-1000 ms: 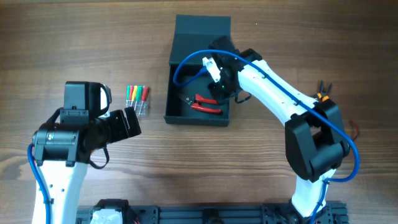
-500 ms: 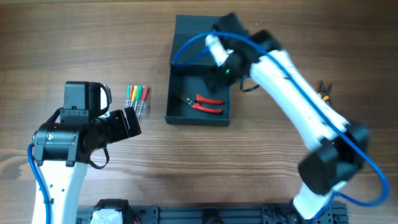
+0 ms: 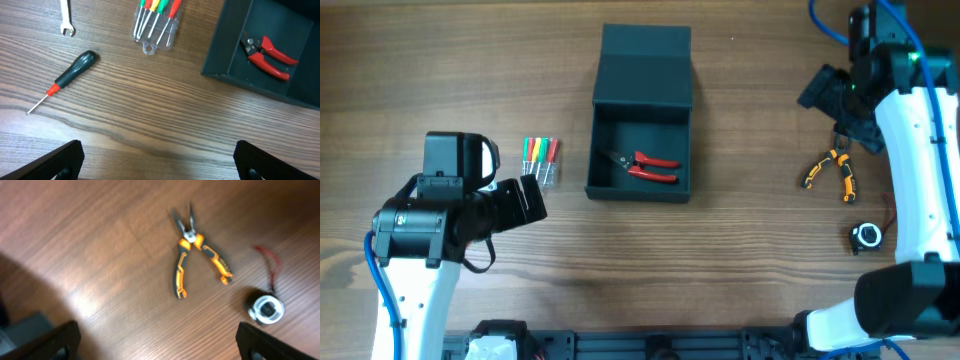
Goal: Pack container
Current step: 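Move the right gripper over the orange-black pliers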
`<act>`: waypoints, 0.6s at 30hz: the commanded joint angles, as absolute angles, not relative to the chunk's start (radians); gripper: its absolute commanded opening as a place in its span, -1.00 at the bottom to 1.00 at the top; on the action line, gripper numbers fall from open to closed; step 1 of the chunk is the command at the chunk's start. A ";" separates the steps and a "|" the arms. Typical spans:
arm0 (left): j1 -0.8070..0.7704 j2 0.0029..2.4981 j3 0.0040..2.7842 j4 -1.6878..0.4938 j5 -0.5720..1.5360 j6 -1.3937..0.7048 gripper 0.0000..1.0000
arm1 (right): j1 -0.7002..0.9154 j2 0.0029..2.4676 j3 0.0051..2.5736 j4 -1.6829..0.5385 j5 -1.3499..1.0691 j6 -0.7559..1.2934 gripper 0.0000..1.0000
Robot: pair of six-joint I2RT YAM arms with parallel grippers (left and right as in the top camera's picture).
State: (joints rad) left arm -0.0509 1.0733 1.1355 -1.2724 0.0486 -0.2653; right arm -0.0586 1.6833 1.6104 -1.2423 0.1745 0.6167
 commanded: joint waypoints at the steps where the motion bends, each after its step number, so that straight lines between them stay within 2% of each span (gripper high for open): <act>1: -0.054 1.058 1.153 -1.273 0.032 -0.270 1.00 | -0.100 1.702 1.437 -1.148 0.126 0.598 1.00; 9: -0.054 1.058 1.153 -1.273 0.032 -0.270 0.99 | -0.132 1.703 1.230 -0.912 0.126 0.519 0.99; 18: -0.054 1.059 1.153 -1.273 0.032 -0.270 1.00 | -0.133 1.797 1.169 -0.739 0.126 0.490 0.99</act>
